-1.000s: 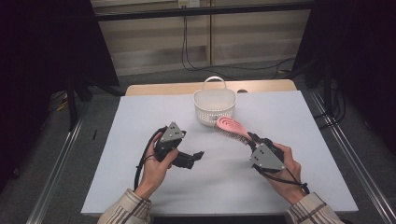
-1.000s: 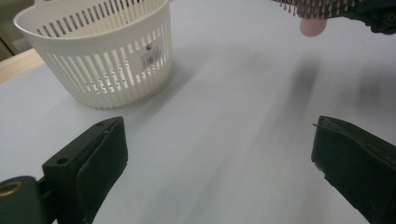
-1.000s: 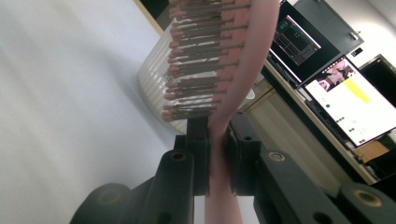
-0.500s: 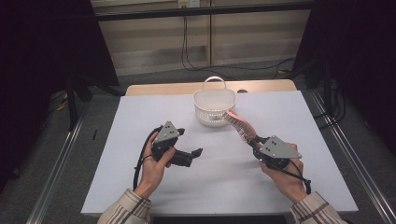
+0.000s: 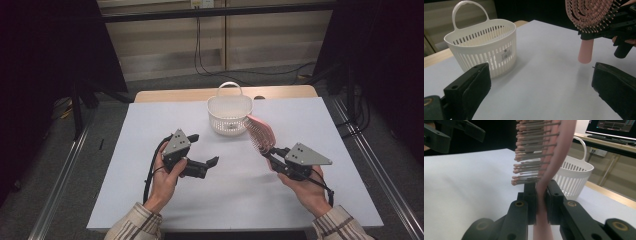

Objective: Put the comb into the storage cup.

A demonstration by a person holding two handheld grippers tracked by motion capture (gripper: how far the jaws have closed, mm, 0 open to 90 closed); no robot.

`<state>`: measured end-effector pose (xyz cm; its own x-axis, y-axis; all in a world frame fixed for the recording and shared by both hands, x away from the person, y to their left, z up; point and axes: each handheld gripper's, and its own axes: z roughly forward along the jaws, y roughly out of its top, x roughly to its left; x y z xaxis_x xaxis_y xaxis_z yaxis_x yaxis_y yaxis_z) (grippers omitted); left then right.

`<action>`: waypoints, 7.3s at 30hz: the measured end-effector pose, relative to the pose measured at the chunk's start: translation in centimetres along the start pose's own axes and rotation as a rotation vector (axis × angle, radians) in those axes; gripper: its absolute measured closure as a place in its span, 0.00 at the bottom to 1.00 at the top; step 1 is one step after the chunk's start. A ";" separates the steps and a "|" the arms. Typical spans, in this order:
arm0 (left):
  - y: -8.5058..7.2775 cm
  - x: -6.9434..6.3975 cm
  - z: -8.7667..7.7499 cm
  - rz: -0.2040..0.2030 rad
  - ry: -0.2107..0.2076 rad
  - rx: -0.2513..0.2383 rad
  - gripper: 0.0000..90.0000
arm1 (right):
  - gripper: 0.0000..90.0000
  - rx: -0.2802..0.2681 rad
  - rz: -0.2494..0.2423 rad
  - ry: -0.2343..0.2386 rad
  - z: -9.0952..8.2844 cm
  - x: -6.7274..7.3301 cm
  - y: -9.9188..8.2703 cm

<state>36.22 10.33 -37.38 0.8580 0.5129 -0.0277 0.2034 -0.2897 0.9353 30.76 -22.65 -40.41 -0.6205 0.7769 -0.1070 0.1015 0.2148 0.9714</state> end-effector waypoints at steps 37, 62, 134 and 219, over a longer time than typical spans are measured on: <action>2.1 -1.8 0.3 -0.005 -0.207 -0.186 0.05 | 0.90 -0.057 0.123 0.211 0.9 0.5 0.0; 3.9 -3.2 1.9 0.051 -0.284 -0.203 0.04 | 0.90 -0.100 0.143 0.357 1.3 1.0 0.0; 4.4 -3.9 4.0 0.089 -0.472 -0.150 0.54 | 0.90 -0.084 0.136 0.571 2.2 2.2 -0.6; 5.7 -0.2 -0.1 -0.088 -0.199 -0.225 0.70 | 0.00 -0.094 0.154 0.030 -2.4 -0.6 -0.6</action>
<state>37.19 8.65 -31.99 0.9217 0.3534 -0.1600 0.1905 -0.0532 0.9802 29.24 -24.67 -40.40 -0.6259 0.7783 0.0500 0.1250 0.0369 0.9915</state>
